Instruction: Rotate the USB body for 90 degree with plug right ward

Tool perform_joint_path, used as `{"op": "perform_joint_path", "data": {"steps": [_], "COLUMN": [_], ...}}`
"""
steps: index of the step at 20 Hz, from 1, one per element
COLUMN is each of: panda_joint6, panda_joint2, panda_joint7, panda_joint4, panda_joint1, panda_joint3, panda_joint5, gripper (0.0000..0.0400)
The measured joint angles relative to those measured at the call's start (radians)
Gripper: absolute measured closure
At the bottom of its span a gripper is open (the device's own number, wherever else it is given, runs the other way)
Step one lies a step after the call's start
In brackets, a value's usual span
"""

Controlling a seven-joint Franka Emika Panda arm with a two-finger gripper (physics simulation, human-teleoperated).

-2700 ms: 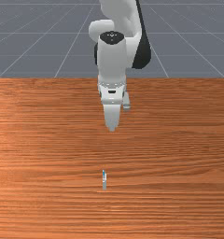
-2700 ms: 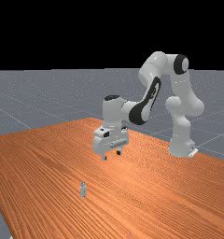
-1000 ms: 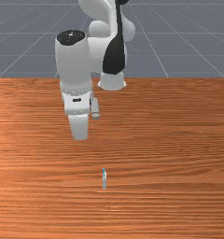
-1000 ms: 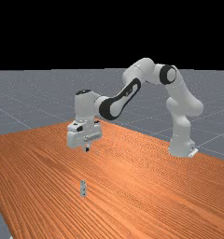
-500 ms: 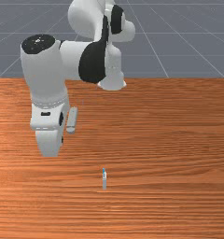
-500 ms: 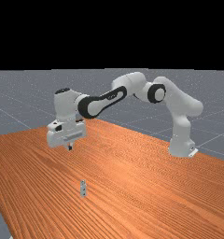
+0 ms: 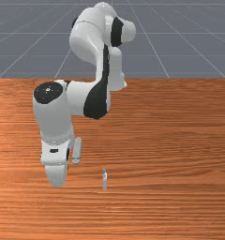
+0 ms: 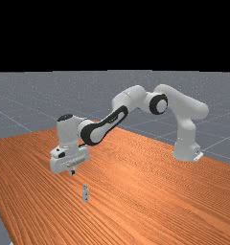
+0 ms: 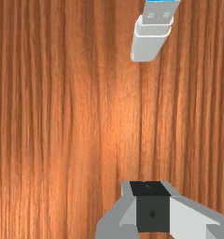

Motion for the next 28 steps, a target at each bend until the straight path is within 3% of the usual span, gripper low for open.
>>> {"op": "perform_joint_path", "data": {"steps": [2, 8, 13, 18, 19, 28], "panda_joint6": [0.057, 0.083, 0.122, 0.264, 0.172, 0.174], "panda_joint2": [0.003, 0.078, 0.036, -0.031, -0.001, -0.015], "panda_joint7": [0.005, 0.023, 0.126, 0.123, 0.203, 0.287], "panda_joint4": [-0.040, 0.005, -0.087, -0.229, -0.159, -0.176], "panda_joint1": [0.004, 0.001, 0.058, 0.097, 0.116, 0.223], "panda_joint3": [-0.004, -0.002, -0.004, 0.010, -0.001, 0.006], "panda_joint5": [-0.004, 0.006, 0.013, 0.006, 0.016, -0.003], "gripper": [0.0400, 0.0400, 0.0400, 0.0400, 0.0400, 0.0400]}}
